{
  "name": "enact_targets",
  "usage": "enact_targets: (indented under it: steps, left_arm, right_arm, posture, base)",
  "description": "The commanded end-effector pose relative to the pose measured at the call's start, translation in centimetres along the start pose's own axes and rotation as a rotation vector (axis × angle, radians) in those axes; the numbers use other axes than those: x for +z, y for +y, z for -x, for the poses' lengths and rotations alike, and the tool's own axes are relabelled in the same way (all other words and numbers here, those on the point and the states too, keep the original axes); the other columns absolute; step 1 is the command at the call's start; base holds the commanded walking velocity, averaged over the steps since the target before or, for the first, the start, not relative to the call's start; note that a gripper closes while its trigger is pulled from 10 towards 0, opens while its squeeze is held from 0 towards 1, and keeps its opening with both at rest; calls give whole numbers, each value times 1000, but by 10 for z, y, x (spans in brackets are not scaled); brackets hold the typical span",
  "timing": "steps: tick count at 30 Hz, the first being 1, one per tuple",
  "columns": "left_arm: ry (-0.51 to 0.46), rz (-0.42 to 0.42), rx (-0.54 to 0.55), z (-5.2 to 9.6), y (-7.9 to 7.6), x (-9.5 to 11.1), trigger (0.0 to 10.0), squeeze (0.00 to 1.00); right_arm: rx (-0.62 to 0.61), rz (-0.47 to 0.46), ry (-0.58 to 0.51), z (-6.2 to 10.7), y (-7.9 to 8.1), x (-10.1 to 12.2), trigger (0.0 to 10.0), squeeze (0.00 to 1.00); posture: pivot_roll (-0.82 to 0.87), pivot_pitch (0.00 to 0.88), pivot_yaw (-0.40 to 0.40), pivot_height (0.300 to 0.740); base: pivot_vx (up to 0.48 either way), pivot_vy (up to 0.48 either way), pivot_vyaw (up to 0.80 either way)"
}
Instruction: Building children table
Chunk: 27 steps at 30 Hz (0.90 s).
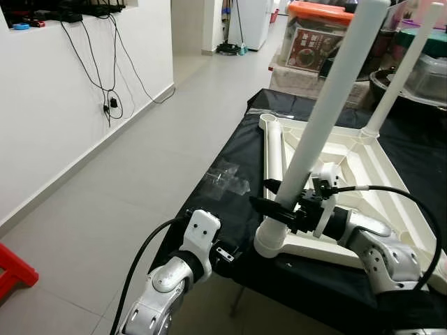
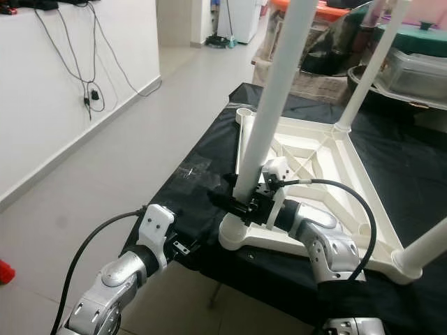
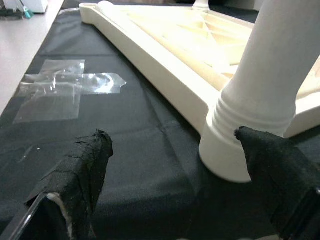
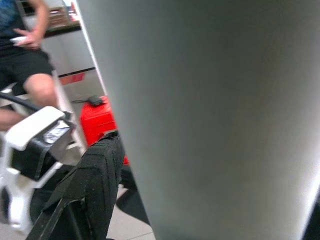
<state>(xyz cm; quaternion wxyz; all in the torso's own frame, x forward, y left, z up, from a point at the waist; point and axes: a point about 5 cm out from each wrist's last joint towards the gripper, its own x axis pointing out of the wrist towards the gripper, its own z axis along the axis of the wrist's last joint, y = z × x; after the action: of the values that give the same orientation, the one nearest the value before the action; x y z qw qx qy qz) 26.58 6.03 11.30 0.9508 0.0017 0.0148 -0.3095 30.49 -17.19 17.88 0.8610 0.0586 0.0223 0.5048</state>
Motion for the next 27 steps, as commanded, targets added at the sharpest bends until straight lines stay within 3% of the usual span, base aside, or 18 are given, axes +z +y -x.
enact_targets:
  steps: [1,5,7,9,10,11,12,14,15,17,18,19,20,22,27]
  left_arm:
    - [15,8,-15,0,-2,-7,10000,0]
    - [18,12,-20,0,-2,-10,10000,0]
    - [21,13,-24,1,-2,-11,10000,0]
    - [26,16,-32,1,-3,-13,10000,0]
    - [27,16,-38,1,-4,-14,10000,0]
    - [27,16,-38,1,-4,-14,10000,0]
    - [28,15,-42,0,-4,-15,10000,0]
    - [27,13,-51,0,-5,-16,10000,0]
    - [27,13,-51,0,-5,-16,10000,0]
    - [27,12,-55,0,-5,-17,10000,0]
    - [27,12,-55,0,-5,-17,10000,0]
    - [28,11,-58,0,-4,-17,10000,0]
    - [28,11,-58,0,-4,-17,10000,0]
    - [29,7,-64,-1,-5,-17,10000,0]
    - [25,4,-68,-3,-5,-16,10000,0]
  right_arm:
    - [105,-23,23,-13,10,-7,0,0]
    - [91,-10,22,-17,9,-12,0,0]
    - [20,-2,17,-18,4,-15,0,0]
    - [-126,1,2,-17,-5,-19,0,0]
    - [-284,-13,-23,-14,-14,-21,0,0]
    - [-284,-13,-23,-14,-14,-21,0,0]
    - [-418,-2,-47,-11,-21,-22,0,0]
    - [-893,-14,-96,10,-39,-24,0,0]
    - [-893,-14,-96,10,-39,-24,0,0]
    - [-1138,-2,-102,24,-43,-27,0,0]
    - [-1138,-2,-102,24,-43,-27,0,0]
    - [-1359,-25,-123,37,-36,-31,0,0]
    - [-1359,-25,-123,37,-36,-31,0,0]
    - [-1746,-134,-151,56,-10,-46,0,0]
    - [-1757,-160,-152,42,-6,-48,0,0]
  posture:
    - [169,0,-115,740]
    - [165,0,-110,740]
    - [155,0,-103,740]
    - [155,0,-103,740]
    - [148,0,-103,740]
    - [148,0,-103,740]
    - [144,0,-100,740]
    - [135,0,-91,740]
    - [135,0,-91,740]
    - [132,0,-87,740]
    - [132,0,-87,740]
    - [124,0,-81,740]
    - [124,0,-81,740]
    - [123,0,-80,740]
    - [125,0,-85,740]
  base:
    - [0,0,0]
    - [0,0,0]
    - [0,0,0]
    - [0,0,0]
    - [0,0,0]
    - [0,0,0]
    - [0,0,0]
    - [0,0,0]
    - [0,0,0]
    - [0,0,0]
    - [0,0,0]
    - [0,0,0]
    - [0,0,0]
    - [0,0,0]
    - [0,0,0]
